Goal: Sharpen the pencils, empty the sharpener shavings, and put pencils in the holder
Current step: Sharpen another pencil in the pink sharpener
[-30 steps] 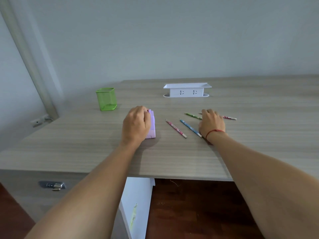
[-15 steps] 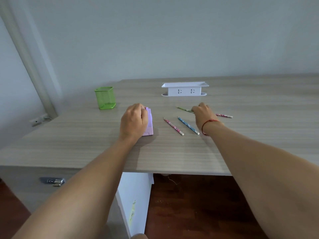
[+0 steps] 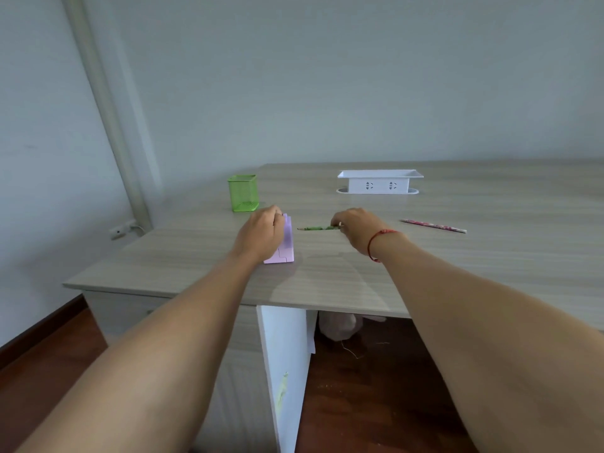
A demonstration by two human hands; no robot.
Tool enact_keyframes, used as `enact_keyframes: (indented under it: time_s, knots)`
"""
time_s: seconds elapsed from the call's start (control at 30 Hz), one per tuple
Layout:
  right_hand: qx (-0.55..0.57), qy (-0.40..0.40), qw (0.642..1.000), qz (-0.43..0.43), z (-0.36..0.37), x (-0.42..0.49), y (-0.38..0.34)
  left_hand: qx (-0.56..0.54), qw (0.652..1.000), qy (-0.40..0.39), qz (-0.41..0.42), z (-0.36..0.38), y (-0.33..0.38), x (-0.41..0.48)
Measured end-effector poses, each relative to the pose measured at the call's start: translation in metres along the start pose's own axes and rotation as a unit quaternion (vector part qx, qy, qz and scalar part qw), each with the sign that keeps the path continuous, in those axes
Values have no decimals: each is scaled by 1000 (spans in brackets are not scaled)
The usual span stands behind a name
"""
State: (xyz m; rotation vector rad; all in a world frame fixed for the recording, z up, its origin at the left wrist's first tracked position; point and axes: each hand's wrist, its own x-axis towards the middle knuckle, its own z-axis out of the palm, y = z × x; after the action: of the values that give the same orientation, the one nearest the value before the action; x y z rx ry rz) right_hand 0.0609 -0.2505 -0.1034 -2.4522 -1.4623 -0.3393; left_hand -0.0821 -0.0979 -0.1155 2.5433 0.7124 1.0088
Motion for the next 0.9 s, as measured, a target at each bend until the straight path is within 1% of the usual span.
enact_keyframes:
  time_s: [0.4, 0.6, 0.77, 0.9]
  knots:
    - [-10, -9, 1000, -3, -3, -5, -15, -23, 1000, -17, -8, -4, 2, -4]
    - [-15, -5, 1000, -19, 2, 4, -24, -40, 999, 9, -9, -2, 3, -4]
    - [-21, 3, 1000, -14, 11, 11, -32, -26, 1000, 17, 3, 0, 5, -7]
    - [-25, 10, 1000, -12, 16, 14, -33, 4, 999, 47, 8, 1, 3, -6]
